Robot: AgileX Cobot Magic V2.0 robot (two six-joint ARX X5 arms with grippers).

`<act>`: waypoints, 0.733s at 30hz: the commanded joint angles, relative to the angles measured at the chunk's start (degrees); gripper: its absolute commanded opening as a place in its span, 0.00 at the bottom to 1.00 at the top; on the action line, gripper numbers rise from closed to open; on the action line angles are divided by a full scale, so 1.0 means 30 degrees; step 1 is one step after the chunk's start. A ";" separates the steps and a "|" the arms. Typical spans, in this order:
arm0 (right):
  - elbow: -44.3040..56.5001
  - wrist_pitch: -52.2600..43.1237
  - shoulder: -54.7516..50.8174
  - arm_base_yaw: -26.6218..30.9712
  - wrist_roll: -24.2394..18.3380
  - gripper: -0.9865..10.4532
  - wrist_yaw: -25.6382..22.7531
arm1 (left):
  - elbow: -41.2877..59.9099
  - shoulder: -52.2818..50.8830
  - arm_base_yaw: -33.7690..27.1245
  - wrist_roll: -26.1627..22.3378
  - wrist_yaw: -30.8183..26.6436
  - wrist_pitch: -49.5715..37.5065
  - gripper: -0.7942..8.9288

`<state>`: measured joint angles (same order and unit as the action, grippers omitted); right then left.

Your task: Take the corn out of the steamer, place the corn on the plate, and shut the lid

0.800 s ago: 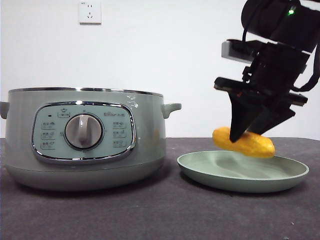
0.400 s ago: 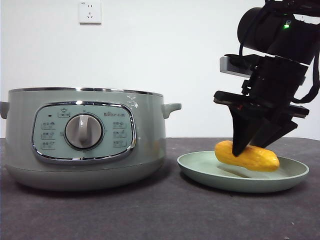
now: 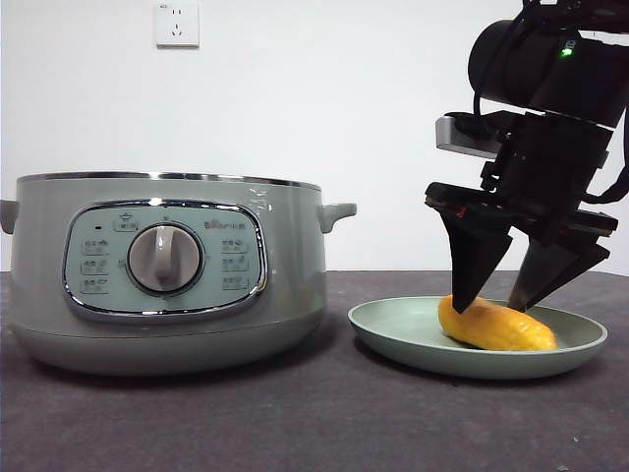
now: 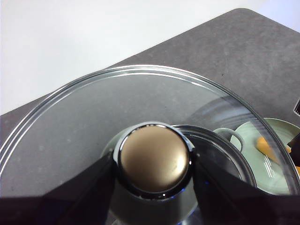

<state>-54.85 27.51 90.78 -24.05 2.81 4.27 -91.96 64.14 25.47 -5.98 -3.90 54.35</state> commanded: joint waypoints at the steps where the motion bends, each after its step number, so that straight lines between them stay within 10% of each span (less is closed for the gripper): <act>1: 0.0138 0.0015 -0.0459 -0.0058 0.0401 0.33 -0.0044 | -0.0357 -0.0146 0.0044 0.0051 0.0182 -0.0940 0.07; 22: 0.0138 0.0838 -1.0338 -0.0036 0.1639 0.33 -0.0058 | 0.8014 0.0095 0.0044 0.2084 0.1916 -0.7985 0.07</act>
<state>-54.83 30.04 60.05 -24.05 7.11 4.29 -67.90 64.69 25.63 -1.21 1.72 33.82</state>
